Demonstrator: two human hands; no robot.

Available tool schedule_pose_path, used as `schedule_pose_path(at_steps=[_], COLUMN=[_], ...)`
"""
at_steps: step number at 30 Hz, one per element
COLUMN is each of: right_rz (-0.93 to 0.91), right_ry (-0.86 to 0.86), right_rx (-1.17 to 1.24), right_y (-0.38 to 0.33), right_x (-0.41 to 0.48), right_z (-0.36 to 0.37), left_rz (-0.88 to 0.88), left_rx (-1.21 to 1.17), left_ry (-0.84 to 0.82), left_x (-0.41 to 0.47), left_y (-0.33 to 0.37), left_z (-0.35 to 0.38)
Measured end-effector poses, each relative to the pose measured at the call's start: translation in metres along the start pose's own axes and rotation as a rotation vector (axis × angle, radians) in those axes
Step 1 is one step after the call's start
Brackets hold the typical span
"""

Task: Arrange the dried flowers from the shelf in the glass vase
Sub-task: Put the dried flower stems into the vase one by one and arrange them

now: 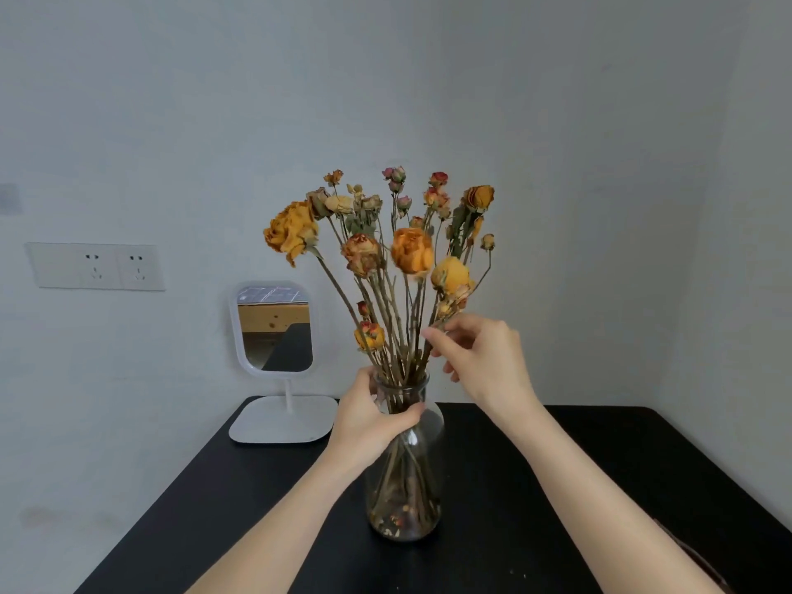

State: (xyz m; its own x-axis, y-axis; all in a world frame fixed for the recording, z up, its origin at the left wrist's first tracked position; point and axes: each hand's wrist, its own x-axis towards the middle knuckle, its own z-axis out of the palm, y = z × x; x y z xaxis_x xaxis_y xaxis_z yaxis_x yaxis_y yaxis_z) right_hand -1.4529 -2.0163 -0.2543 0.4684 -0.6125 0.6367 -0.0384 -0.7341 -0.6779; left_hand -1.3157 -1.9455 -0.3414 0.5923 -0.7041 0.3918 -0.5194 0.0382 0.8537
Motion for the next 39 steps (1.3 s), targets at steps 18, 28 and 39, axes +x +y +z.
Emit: schedule_pose_path(at_steps=[18, 28, 39], right_rz=[0.073, 0.049, 0.101], right_ry=[-0.013, 0.070, 0.085], right_rx=[-0.151, -0.154, -0.196], right_y=[0.010, 0.008, 0.038], right_x=[-0.013, -0.015, -0.039], right_z=[0.027, 0.032, -0.010], left_rz=[-0.050, -0.022, -0.079], left_rx=[-0.144, -0.091, -0.061], left_ry=[-0.099, -0.141, -0.169], left_x=[-0.001, 0.003, 0.005], left_y=[-0.006, 0.005, -0.001], left_z=[0.004, 0.001, 0.003])
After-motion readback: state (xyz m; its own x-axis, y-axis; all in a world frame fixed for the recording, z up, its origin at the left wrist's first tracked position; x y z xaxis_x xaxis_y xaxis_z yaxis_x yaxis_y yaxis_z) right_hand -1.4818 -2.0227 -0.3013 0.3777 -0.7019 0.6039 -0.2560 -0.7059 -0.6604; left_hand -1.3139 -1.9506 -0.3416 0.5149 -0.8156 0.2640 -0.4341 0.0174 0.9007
